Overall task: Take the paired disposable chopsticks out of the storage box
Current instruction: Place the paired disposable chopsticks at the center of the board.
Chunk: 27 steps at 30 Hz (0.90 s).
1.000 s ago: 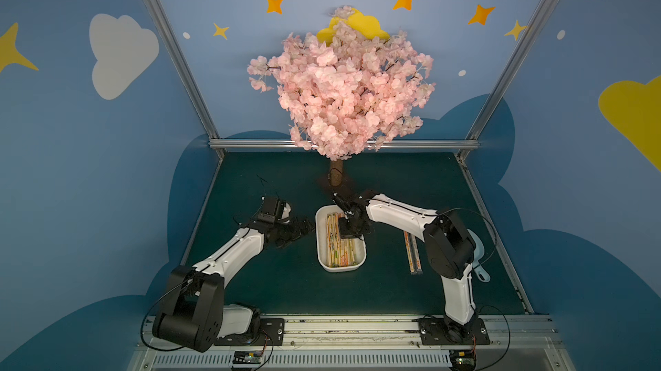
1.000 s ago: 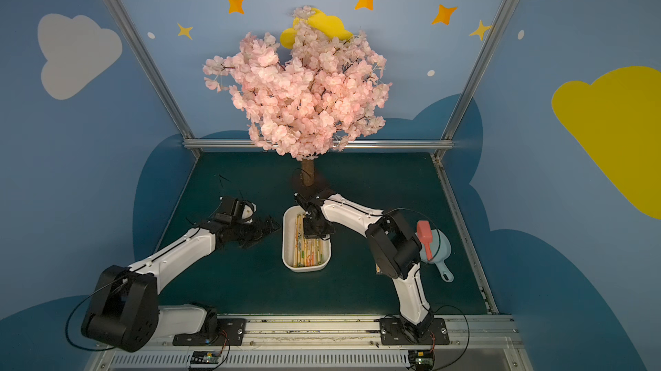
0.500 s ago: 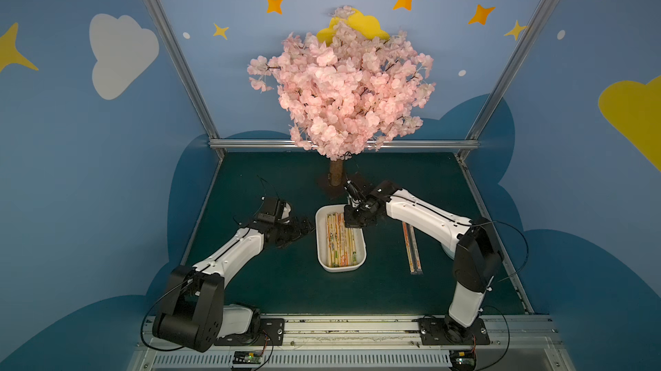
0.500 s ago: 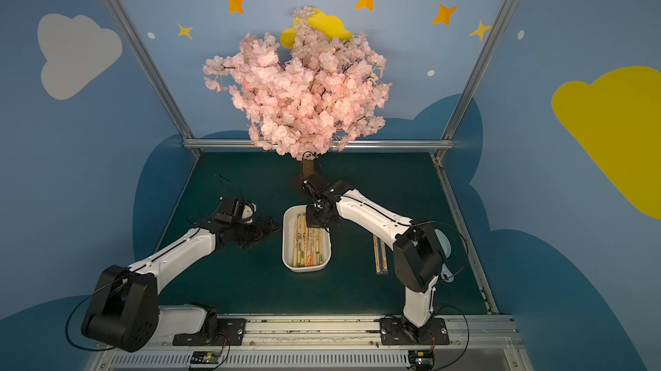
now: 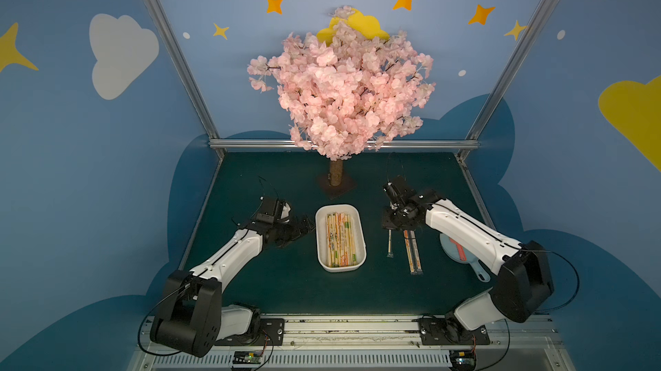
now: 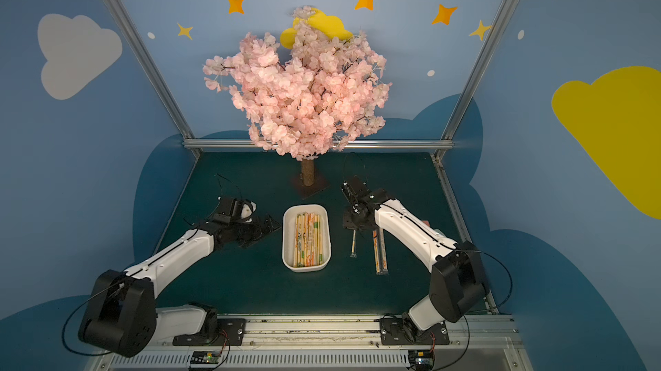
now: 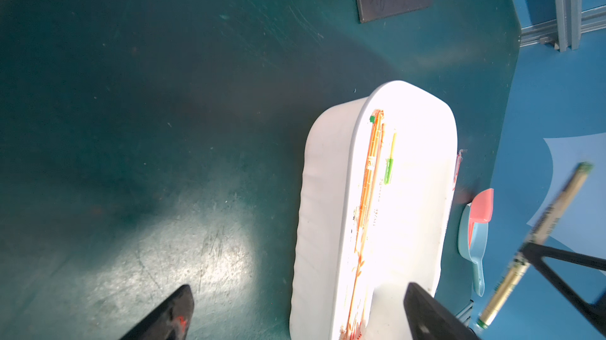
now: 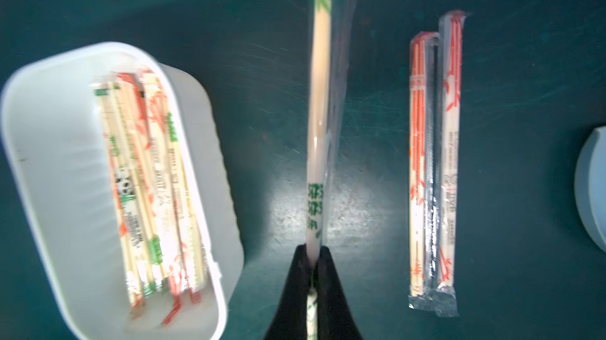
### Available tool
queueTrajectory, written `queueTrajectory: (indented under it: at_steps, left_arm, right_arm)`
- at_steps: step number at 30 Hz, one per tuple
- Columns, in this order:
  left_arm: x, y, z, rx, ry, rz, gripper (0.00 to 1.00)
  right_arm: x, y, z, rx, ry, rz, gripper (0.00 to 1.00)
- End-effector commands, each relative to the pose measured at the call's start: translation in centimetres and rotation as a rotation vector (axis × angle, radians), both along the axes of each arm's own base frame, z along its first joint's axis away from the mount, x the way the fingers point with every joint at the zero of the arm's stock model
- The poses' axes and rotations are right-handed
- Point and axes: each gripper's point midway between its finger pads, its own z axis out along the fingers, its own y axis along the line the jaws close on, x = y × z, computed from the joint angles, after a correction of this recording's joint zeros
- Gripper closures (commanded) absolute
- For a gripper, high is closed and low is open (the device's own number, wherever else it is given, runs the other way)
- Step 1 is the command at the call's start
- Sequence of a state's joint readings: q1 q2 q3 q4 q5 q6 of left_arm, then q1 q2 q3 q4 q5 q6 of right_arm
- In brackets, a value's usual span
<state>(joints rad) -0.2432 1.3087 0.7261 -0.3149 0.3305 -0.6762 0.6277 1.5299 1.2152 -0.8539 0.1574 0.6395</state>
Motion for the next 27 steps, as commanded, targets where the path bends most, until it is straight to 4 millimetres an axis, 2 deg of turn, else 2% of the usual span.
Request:
queueTrajectory:
  at_steps: [1, 16, 27]
  left_arm:
    - [0.1, -0.6, 0.4, -0.012, 0.001, -0.028, 0.0]
    - [0.5, -2.3, 0.5, -0.018, 0.01, -0.051, 0.0]
    - [0.2, -2.7, 0.4, -0.005, 0.014, -0.052, 0.0]
  right_arm:
    - [0.0, -2.8, -1.5, -0.153, 0.014, 0.0, 0.94]
    - [0.2, -4.8, -7.1, -0.345, 0.16, 0.053, 0.94]
    - [-0.6, -4.7, -9.5, -0.312, 0.23, 0.031, 0.92]
